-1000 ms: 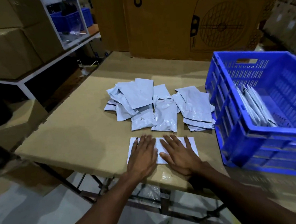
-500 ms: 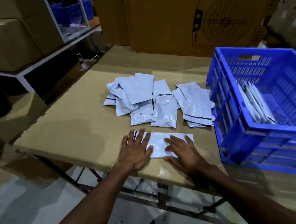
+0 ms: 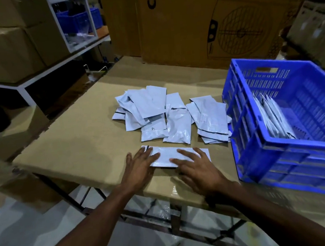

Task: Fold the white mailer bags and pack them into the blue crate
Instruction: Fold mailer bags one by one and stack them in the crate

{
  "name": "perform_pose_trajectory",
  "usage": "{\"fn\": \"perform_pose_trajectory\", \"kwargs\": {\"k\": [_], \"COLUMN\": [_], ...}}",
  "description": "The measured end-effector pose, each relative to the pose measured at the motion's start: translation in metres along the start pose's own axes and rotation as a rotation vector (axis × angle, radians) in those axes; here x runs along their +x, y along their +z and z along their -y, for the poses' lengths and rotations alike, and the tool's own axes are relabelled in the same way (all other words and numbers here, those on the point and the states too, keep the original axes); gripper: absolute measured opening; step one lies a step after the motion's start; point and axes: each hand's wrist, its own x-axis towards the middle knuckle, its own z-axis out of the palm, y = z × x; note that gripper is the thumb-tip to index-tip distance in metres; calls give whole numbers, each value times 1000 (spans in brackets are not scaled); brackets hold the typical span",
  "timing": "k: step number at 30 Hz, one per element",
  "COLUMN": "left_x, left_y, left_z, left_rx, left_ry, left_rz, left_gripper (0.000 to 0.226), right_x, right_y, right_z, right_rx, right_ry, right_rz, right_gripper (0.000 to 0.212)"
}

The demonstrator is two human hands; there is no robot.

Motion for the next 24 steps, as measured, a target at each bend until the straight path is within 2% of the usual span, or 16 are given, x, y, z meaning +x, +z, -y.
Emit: {"fn": "perform_pose_trajectory", "kwargs": {"k": [3,6,9,11,15,18,22,24], "left_x": [4,6,2,0,0,8,21,27], "left_y": [-6,-9,-6,-1,3,12,20,25], "left_z": [-4,-1,5,5,-9,-20,-51,-66], "left_rx": [-74,-186,-275,-334,-283,-143,-79,-58], "left_ry": [-9,-23,-14,-56,-214,-216,-170,-143], "left_rz": [53,40,-124,-255,-214,-171,-109,-88], "left_gripper": [65,69,62,64,86,89,87,86], "right_x": [4,22,40,49,67,79,85,83], "right_y": [6,8,-9,-25,-59,-85,-127,-150], "right_z": [9,5,0,-5,-26,-52,-87,-101], "right_rx": [-131,-261,-210,-171,-103,53,207,287], "right_ry": [-161,-153,-140,-64,128,327,469,562], "right_rz": [151,319,291,281,290,182,-123,-220], "right_gripper": [25,29,23,19,35,49,35,33]}}
